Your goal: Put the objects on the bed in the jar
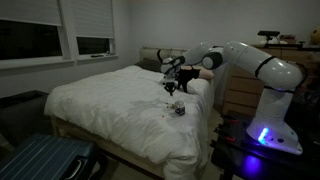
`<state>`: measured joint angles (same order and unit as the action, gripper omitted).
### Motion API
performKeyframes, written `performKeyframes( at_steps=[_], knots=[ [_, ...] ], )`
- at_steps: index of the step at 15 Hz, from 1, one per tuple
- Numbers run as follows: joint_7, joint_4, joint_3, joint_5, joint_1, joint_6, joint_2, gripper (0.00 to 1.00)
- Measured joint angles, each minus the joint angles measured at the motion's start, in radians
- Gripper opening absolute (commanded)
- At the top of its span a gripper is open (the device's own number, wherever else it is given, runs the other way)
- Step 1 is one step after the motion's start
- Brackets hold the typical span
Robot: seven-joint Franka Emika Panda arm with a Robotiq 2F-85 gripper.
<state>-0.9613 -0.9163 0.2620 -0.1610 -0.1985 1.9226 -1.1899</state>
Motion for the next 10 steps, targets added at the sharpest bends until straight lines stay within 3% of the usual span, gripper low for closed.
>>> performKeyframes(
  at_steps=[4,10],
  knots=[
    [0.094,-0.048,0.0,0.004,0.004,0.005,0.055,0.01],
    [0.238,-0.25,0.0,0.004,0.011,0.103,0.187,0.06]
  ],
)
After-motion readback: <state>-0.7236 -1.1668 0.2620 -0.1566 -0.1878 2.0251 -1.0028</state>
